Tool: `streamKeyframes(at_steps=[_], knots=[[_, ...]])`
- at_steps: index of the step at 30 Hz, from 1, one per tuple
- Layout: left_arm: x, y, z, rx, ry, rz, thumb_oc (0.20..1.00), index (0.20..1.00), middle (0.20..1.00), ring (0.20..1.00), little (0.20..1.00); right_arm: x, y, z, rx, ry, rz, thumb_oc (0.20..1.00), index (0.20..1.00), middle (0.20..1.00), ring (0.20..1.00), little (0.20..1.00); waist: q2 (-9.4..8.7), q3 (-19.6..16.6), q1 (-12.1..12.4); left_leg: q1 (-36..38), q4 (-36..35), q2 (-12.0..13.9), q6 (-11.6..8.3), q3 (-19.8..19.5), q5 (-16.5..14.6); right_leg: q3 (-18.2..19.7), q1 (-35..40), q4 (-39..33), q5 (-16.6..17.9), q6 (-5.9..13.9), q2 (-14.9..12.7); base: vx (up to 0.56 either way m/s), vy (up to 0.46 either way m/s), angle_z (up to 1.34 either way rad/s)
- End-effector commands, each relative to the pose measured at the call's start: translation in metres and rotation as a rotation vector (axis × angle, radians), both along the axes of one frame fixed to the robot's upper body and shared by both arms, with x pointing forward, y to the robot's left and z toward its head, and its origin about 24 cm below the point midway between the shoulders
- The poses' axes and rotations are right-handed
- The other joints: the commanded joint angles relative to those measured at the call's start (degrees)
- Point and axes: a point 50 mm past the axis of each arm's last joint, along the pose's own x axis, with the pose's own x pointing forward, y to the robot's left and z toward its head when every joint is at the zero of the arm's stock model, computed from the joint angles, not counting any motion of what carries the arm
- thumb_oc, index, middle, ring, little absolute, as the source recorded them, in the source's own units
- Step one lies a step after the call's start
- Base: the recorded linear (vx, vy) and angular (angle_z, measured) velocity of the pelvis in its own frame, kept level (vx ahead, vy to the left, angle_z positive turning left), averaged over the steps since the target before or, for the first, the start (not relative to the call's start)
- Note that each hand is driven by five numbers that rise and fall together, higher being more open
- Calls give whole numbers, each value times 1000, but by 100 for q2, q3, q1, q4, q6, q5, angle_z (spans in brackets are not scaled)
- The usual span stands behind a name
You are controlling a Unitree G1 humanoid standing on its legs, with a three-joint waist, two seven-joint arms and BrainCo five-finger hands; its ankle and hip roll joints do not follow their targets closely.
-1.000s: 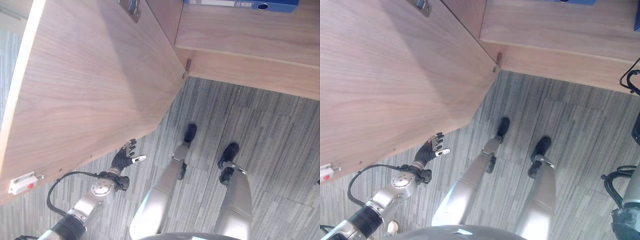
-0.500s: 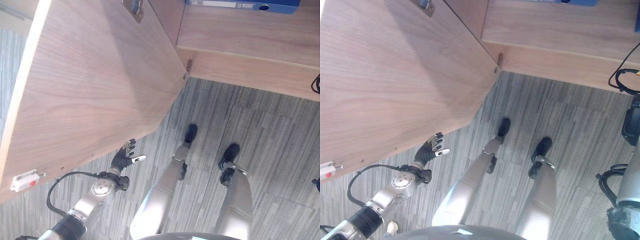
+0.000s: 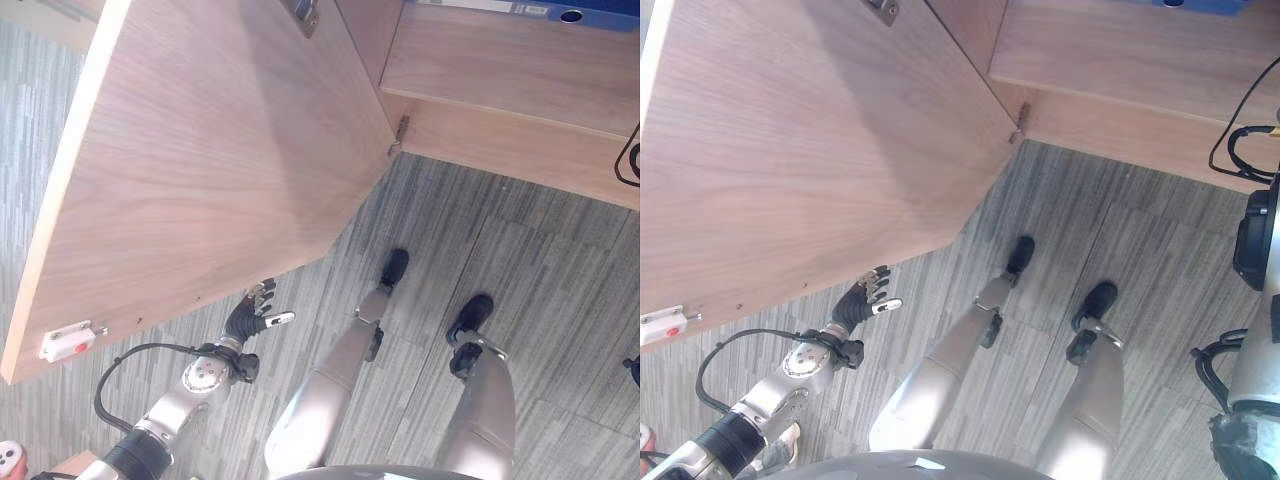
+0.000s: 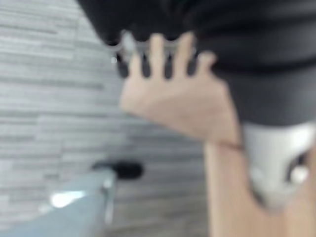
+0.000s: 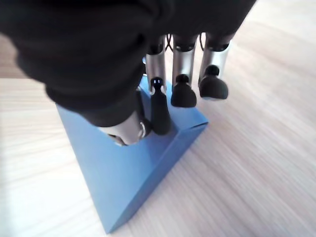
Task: Put the empty folder in the office cabinet
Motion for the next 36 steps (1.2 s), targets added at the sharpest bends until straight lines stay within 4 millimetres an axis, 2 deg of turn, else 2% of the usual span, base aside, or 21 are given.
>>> streamKeyframes(at_steps=[1,18,24,29,31,32,33,35,36], knots=[[-8,17,2,5,-10,38,1000,1000,1000,1000,1000,-13,1,40,-180,-109,-33,200,200,200,200,200,225,-90,54,175,-70,14,-31,-190,-1072,415,514,-233,-256,251,-84,0,0,0],[-10,18,0,3,-1,34,1000,1000,1000,1000,1000,-13,-10,21,-189,-41,-49,200,200,200,200,200,273,-105,58,180,-116,2,-9,-153,-1051,448,508,-237,-237,288,-132,0,1,0],[-7,19,1,30,-22,55,1000,1000,1000,1000,1000,-14,-17,0,-163,27,-158,200,200,200,200,200,310,-61,-40,313,-112,61,-3,-77,-1066,461,683,-343,-176,294,-86,0,0,0],[-3,23,4,87,-52,50,1000,1000,1000,1000,1000,-7,-21,-57,-70,149,-212,200,200,200,200,200,320,8,-228,667,-132,159,1,-40,-1125,368,1174,-621,-99,325,6,-31,-19,-5],[-3,24,3,95,-53,49,1000,1000,1000,1000,1000,-7,-22,-65,-59,167,-211,200,200,200,200,200,305,6,-275,734,-146,184,-1,-26,-1133,362,1252,-675,-88,329,16,-53,-11,-10],[-2,25,-1,99,-38,68,1000,1000,1000,1000,1000,-5,-23,-96,-59,256,-196,200,200,200,200,200,217,21,-397,971,-156,277,-25,8,-1139,321,1535,-823,-48,335,57,-61,-12,-13],[-2,25,-2,103,-35,67,1000,1000,1000,1000,1000,-5,-23,-99,-57,259,-195,200,200,200,200,200,219,44,-394,1033,-176,286,-27,2,-1138,307,1609,-864,-37,334,67,-79,-18,-8],[-3,26,-8,108,-13,83,1000,1000,1000,1000,1000,-5,-22,-130,-55,348,-171,200,200,200,200,200,158,50,-488,1266,-213,344,-42,7,-1130,251,1885,-1029,18,333,102,-27,-26,-6],[-2,28,-16,120,15,111,1000,1000,1000,1000,1000,-5,-14,-170,-87,466,-118,200,200,200,200,200,61,56,-624,1586,-277,416,-61,16,-1127,195,2238,-1219,71,339,158,-13,-26,-12]])
